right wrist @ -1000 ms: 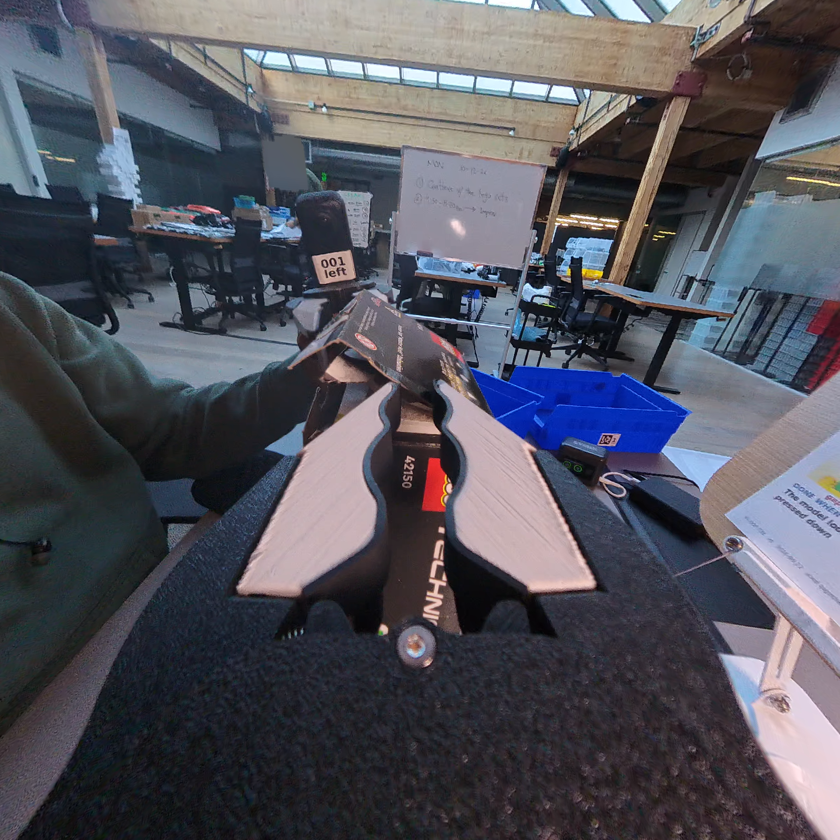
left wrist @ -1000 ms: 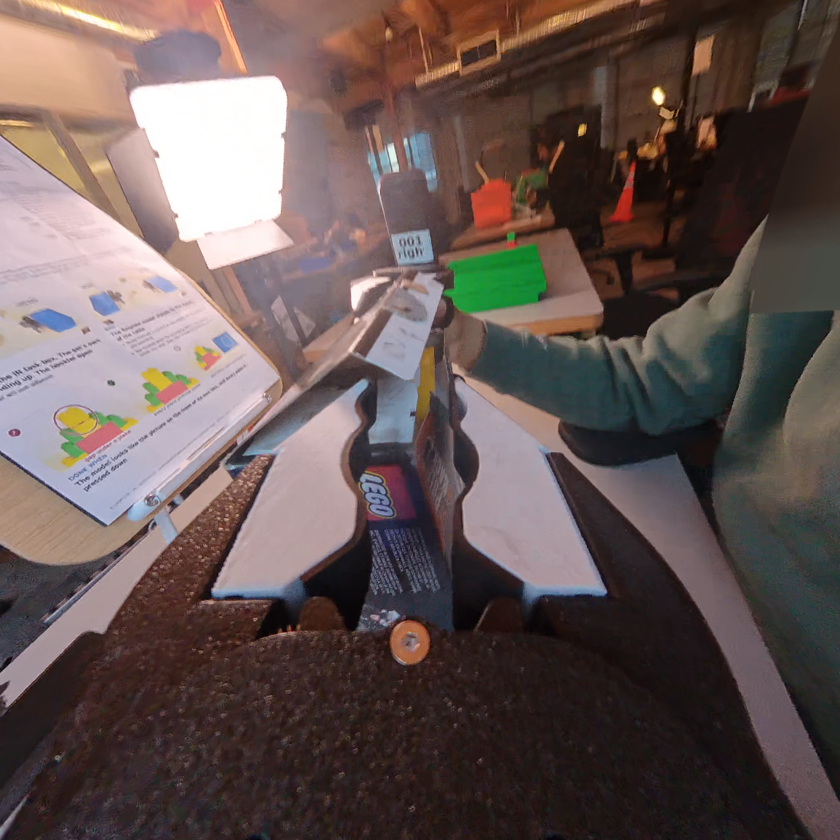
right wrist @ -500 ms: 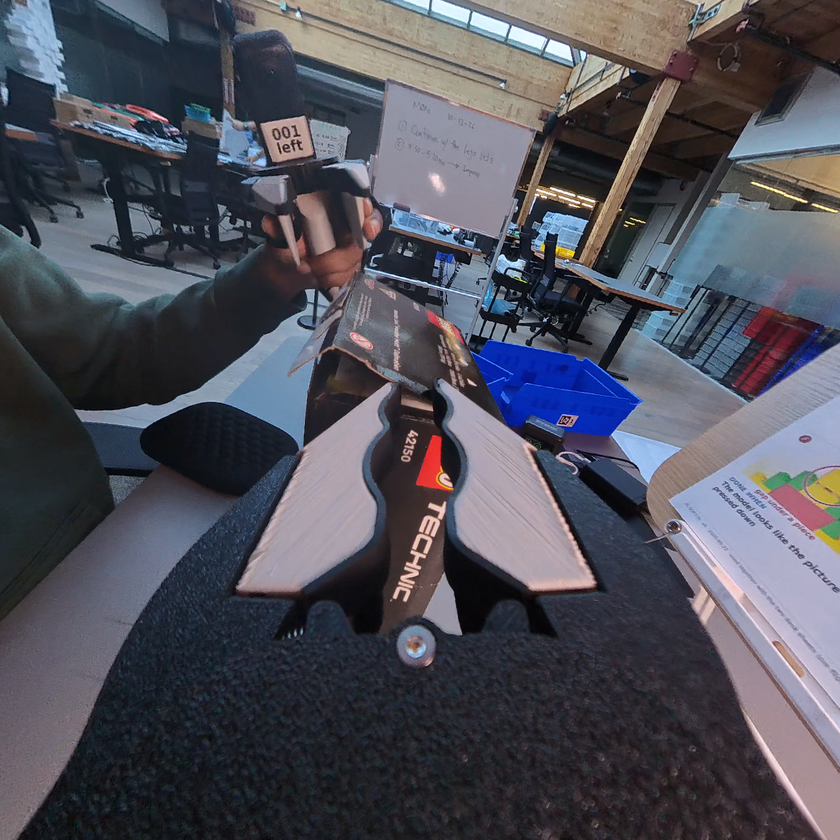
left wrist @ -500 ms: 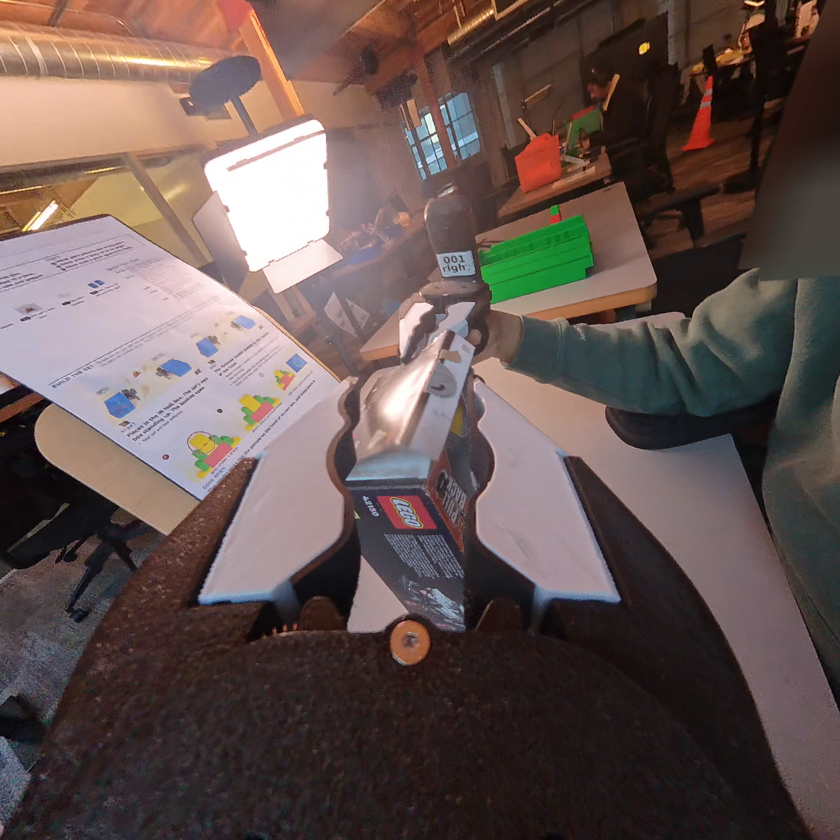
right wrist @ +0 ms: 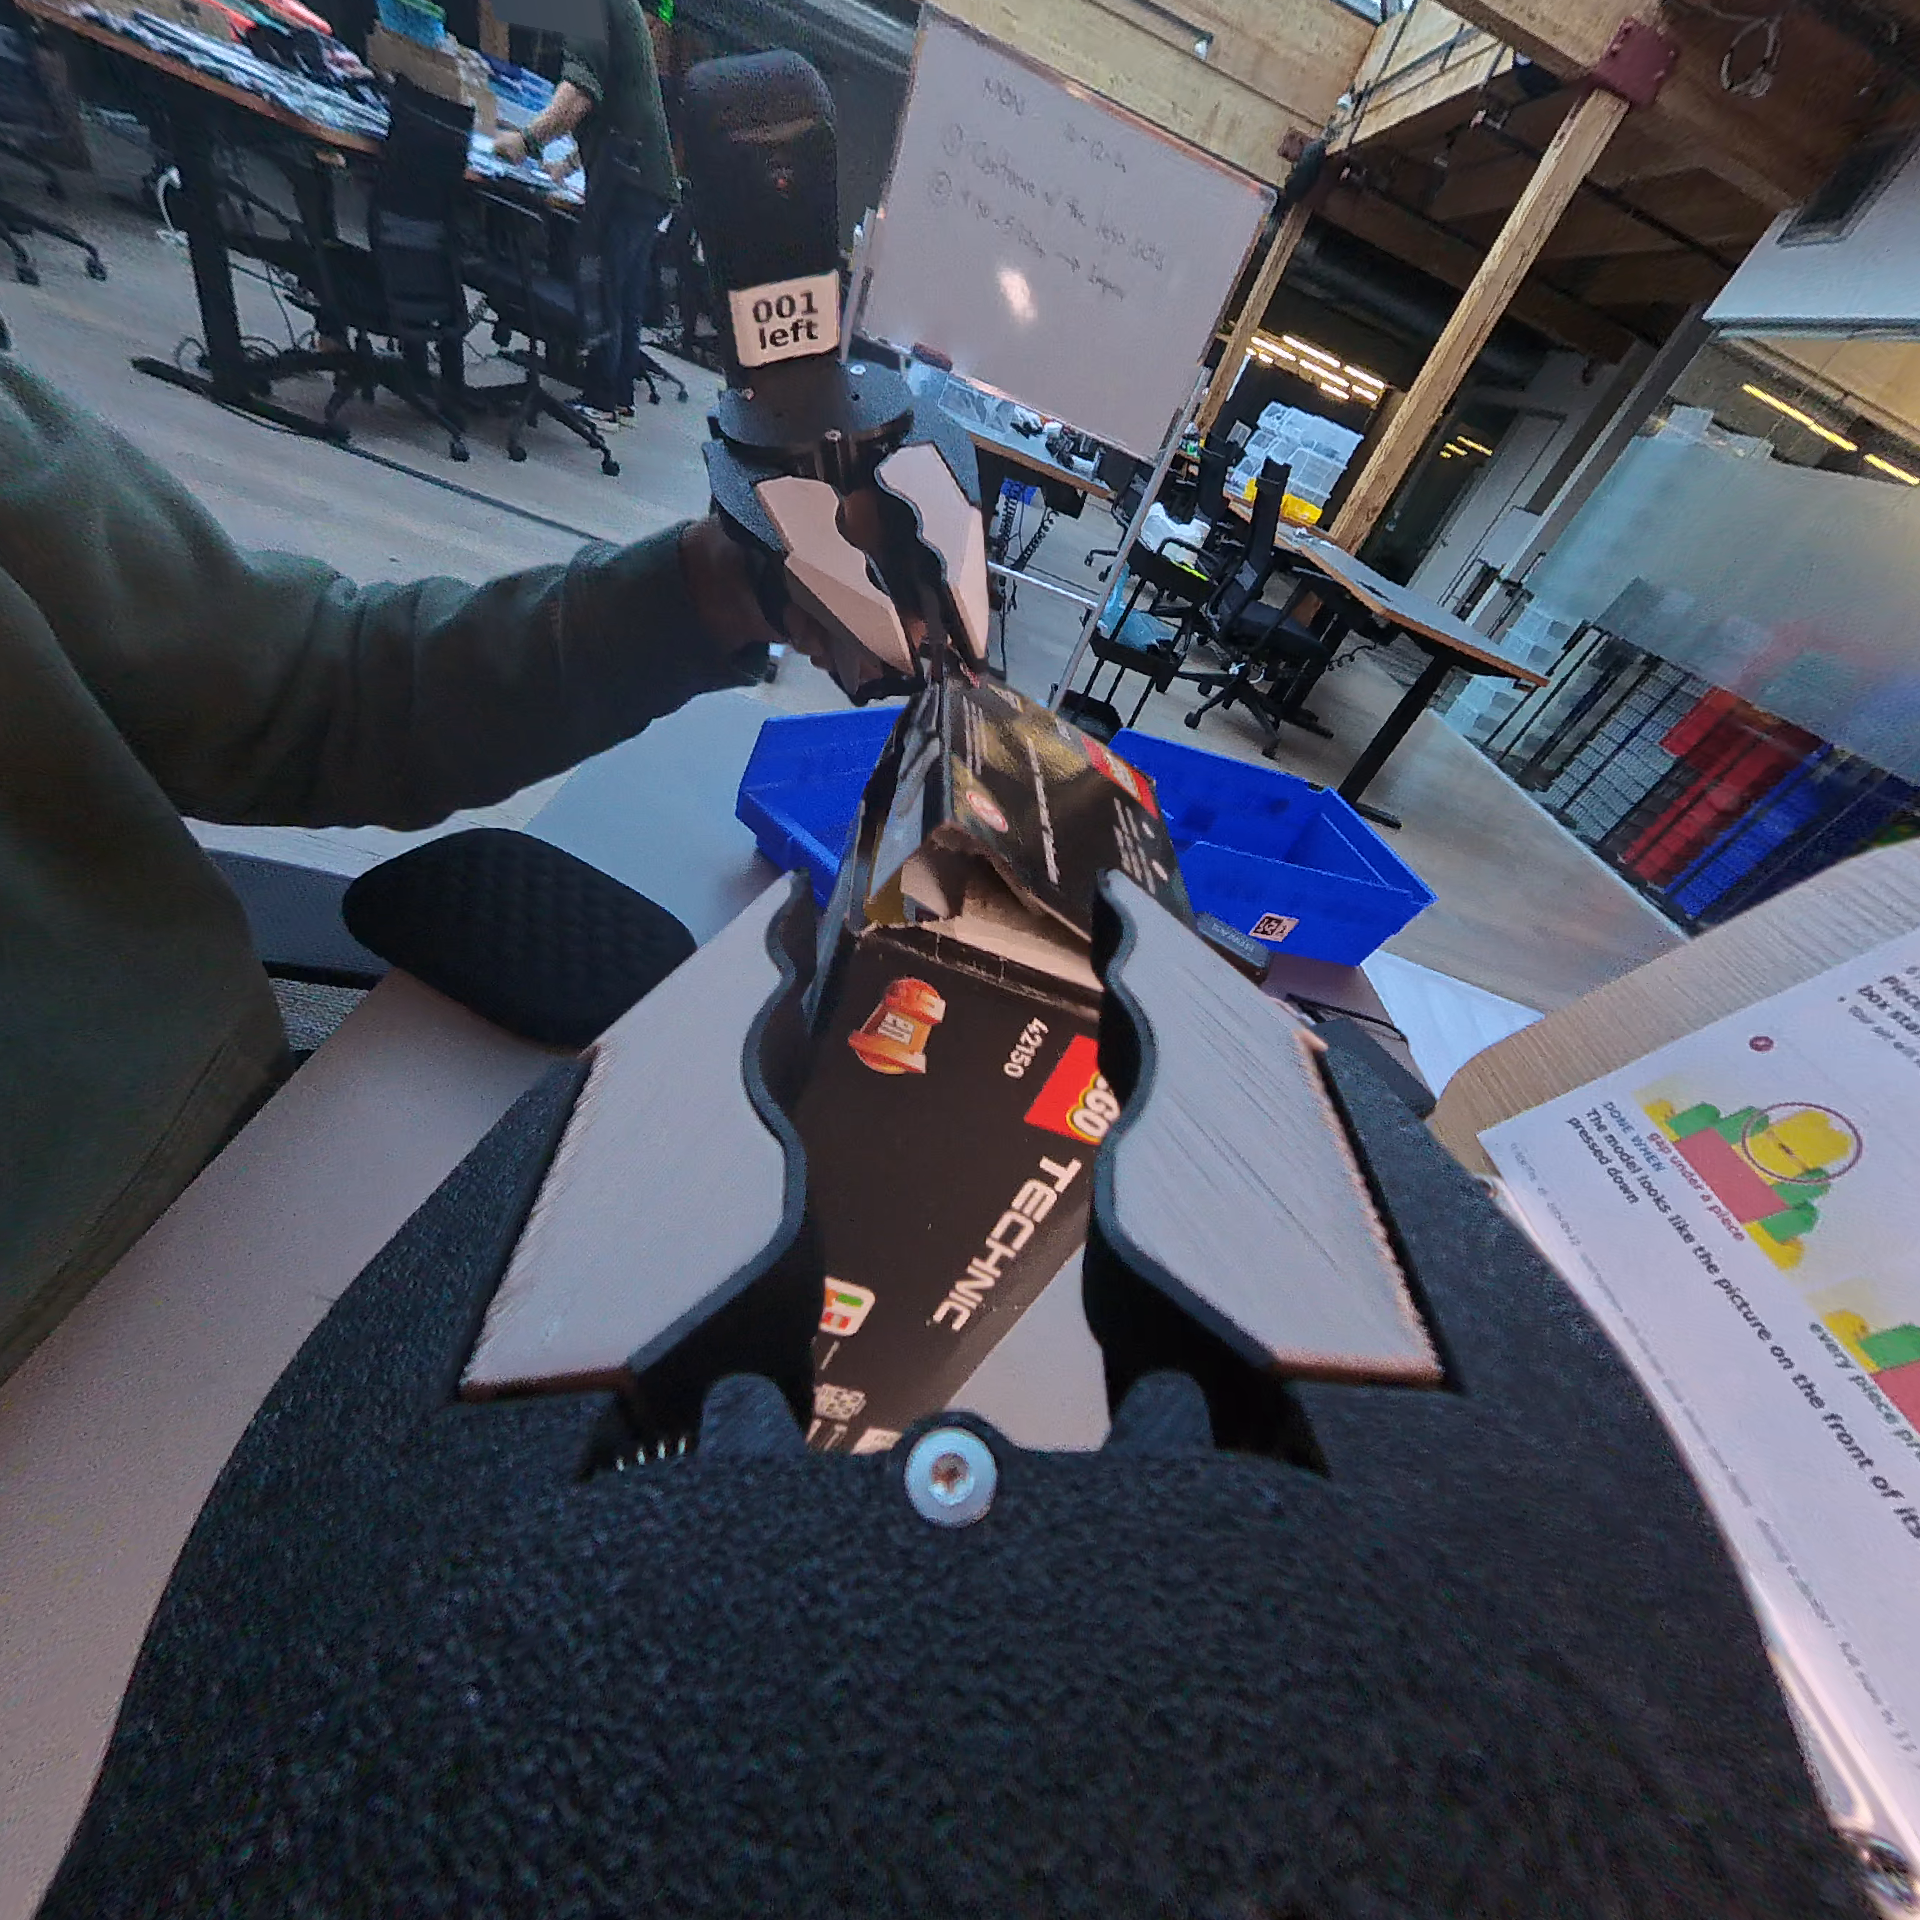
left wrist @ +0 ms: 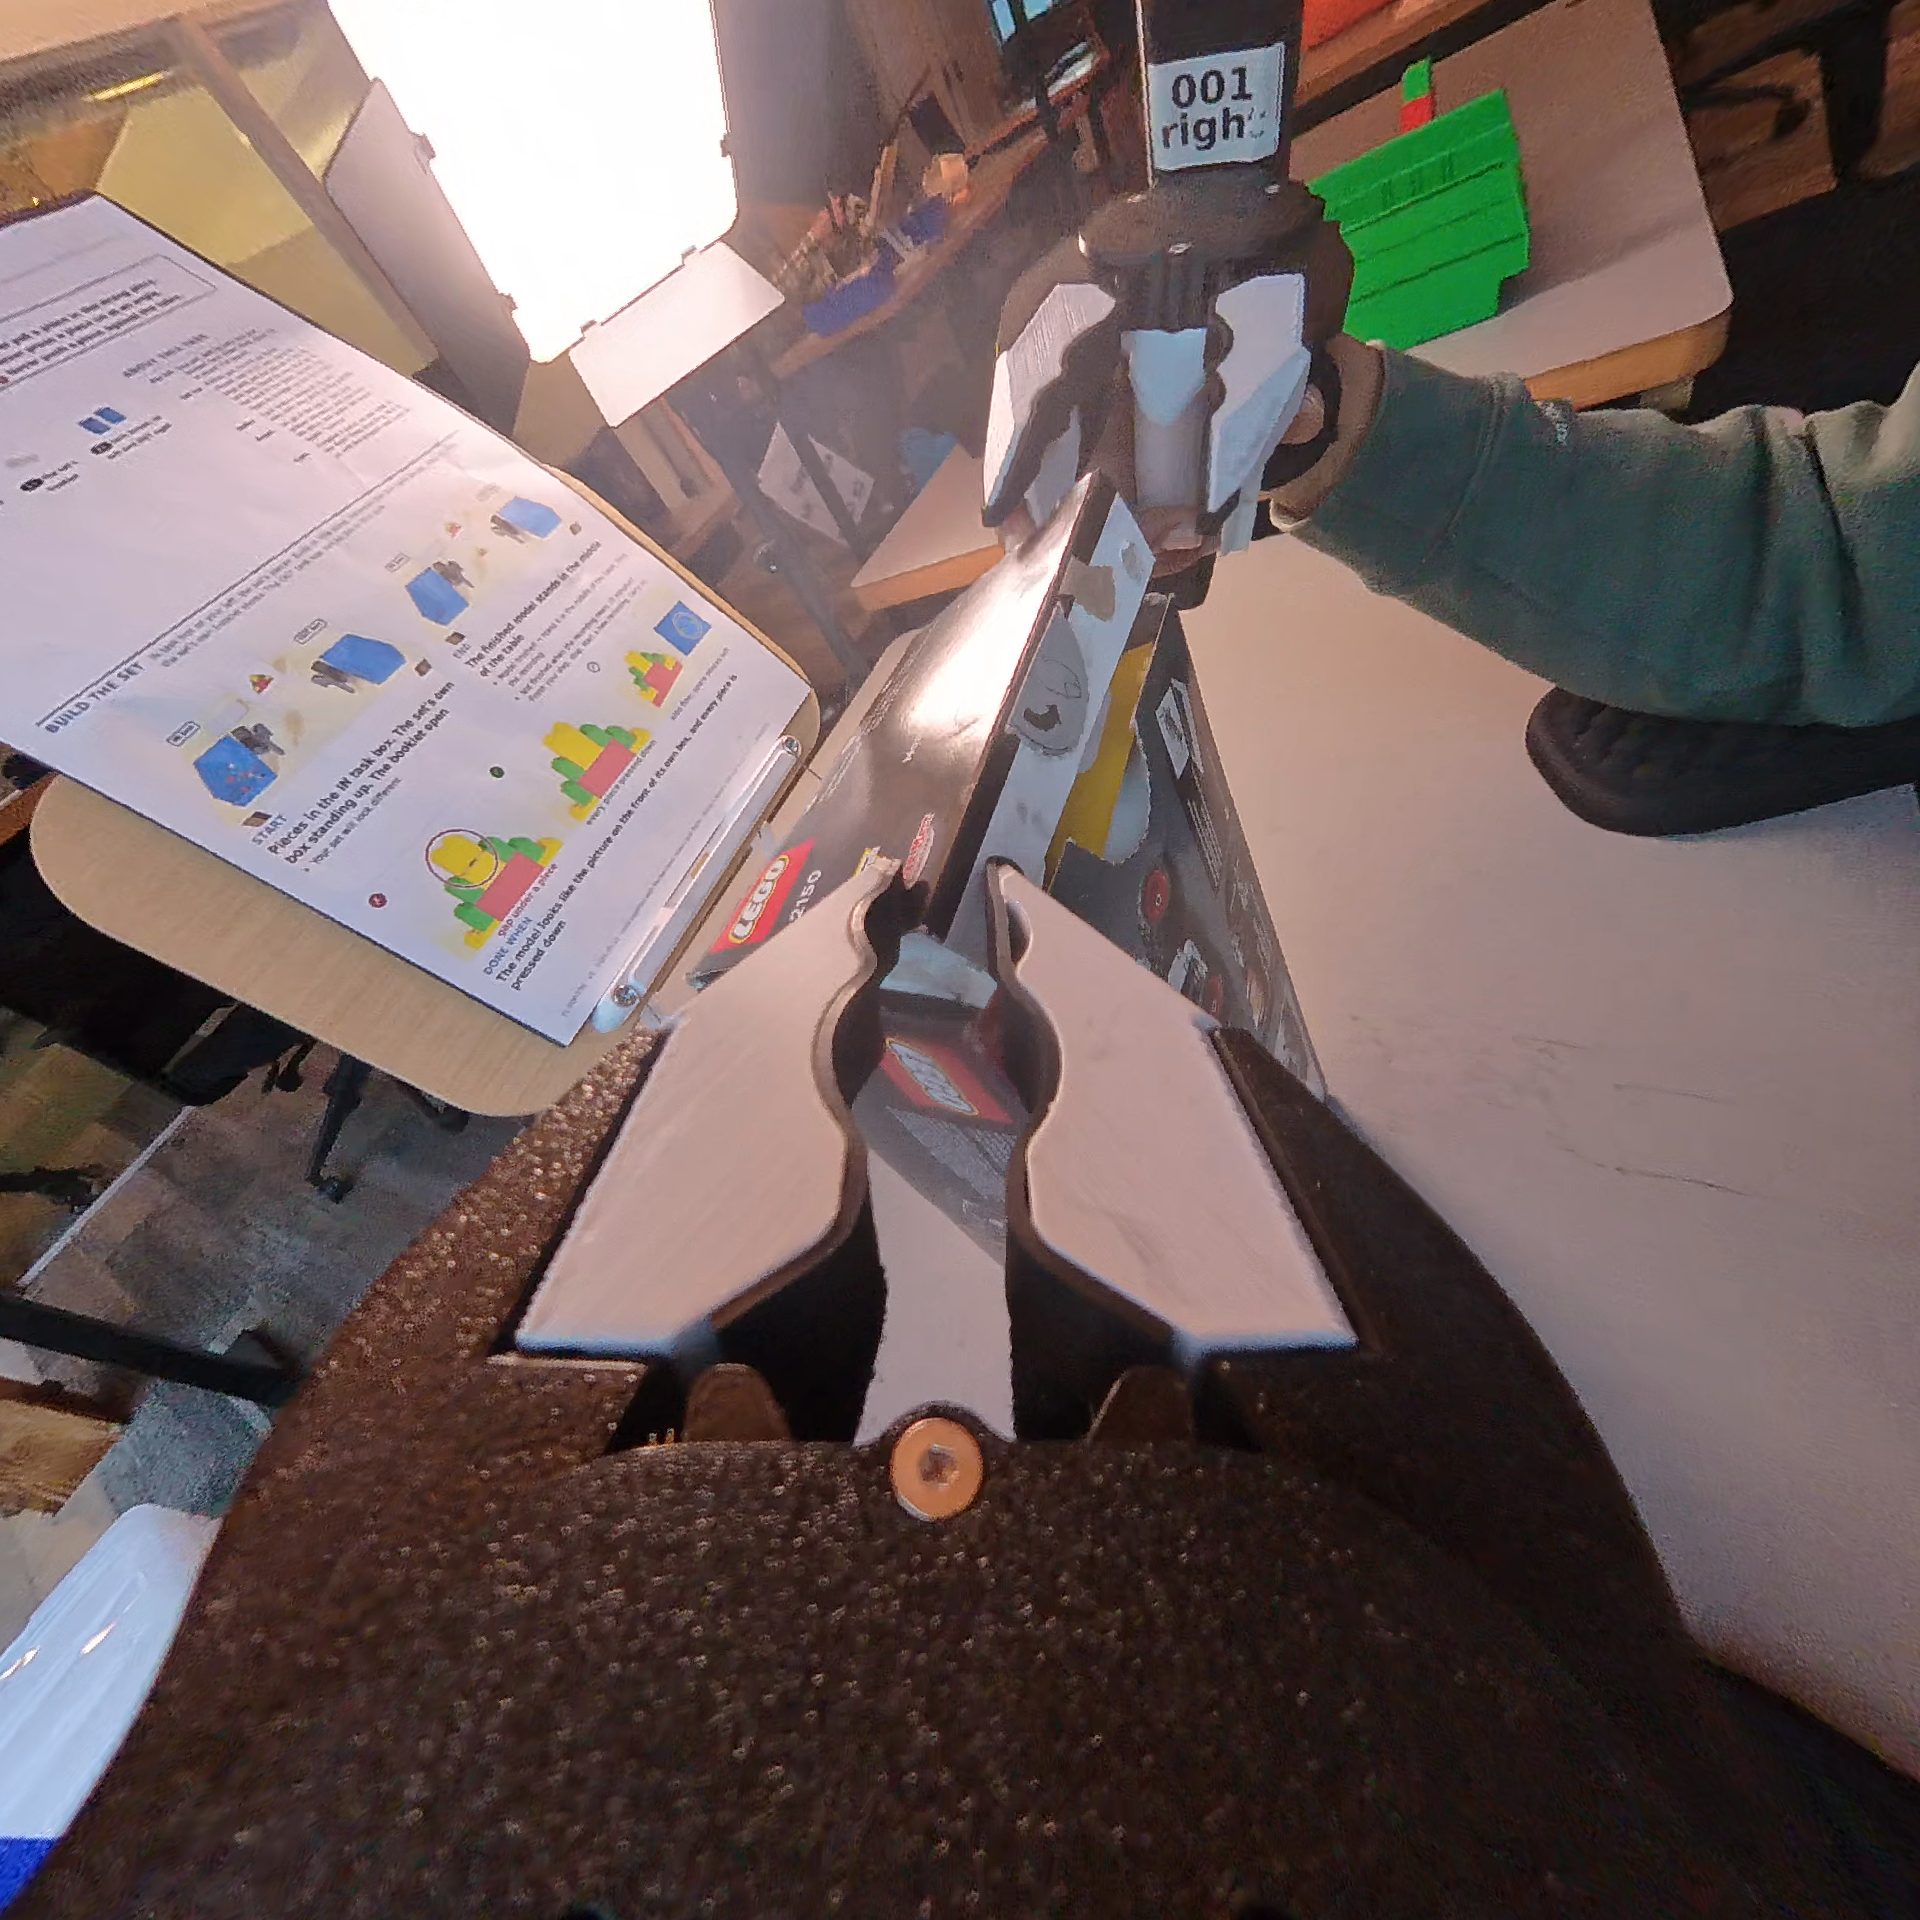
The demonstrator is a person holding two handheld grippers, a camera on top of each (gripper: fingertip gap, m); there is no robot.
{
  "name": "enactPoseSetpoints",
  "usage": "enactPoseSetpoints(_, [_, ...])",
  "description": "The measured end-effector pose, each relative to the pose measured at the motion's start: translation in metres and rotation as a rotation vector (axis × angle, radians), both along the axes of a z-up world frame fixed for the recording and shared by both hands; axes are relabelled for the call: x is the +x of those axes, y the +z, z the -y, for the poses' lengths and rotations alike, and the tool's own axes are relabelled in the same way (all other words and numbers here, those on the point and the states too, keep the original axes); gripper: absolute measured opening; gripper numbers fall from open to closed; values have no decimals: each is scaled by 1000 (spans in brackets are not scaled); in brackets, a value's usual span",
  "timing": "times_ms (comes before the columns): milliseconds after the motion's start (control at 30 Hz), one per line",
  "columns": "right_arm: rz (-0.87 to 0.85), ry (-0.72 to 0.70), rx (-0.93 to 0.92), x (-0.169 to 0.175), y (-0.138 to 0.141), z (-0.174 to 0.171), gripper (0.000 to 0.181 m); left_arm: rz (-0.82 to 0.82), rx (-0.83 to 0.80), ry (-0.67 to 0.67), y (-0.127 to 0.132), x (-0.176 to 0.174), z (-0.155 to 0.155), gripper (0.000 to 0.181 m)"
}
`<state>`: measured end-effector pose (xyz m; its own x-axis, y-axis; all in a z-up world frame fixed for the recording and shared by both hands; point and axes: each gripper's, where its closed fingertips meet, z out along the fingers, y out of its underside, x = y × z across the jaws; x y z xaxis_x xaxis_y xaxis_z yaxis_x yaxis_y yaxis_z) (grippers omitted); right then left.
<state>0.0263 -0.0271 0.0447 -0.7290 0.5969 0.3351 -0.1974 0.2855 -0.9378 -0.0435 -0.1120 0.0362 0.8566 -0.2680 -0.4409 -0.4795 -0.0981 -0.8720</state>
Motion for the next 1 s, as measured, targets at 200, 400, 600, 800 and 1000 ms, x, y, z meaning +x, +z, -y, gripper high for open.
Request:
enactPoseSetpoints(200, [-54, -149, 142, -17, -4, 18, 18, -5, 19, 12, -4, -5, 2, 14])
enactPoseSetpoints(400, [-9, -142, 163, -13, -12, 22, 17, 90, 28, -71, -11, 0, 7, 20])
enactPoseSetpoints(600, [56, -74, 102, -8, -15, 27, 27, 46, -95, -125, -23, 10, 14, 30])
enactPoseSetpoints(800, [-28, -126, 351, 6, -25, 34, 58, -145, -174, -62, -29, 11, 16, 39])
enactPoseSetpoints(1000, [-154, -211, 638, 4, -43, 49, 45, -179, -185, 20, -33, -2, 16, 43])
